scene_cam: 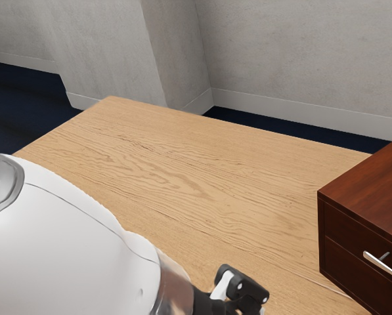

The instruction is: Pull the drawer handle with one arm to open the drawer

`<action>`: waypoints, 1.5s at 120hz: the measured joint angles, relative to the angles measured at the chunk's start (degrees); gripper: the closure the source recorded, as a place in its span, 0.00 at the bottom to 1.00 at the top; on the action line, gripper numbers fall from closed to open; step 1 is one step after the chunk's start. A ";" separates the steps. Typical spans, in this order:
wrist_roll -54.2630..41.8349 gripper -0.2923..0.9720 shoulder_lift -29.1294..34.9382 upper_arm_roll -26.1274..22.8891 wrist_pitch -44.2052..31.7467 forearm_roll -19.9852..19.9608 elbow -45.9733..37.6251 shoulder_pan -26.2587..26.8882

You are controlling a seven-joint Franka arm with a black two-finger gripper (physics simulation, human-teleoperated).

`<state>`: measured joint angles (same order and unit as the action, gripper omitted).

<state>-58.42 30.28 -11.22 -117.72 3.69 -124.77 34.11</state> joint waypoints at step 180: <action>-1.77 0.23 -22.63 0.24 -24.09 -0.22 8.50 -4.23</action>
<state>-60.18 7.64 -10.98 -141.81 3.48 -116.27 29.88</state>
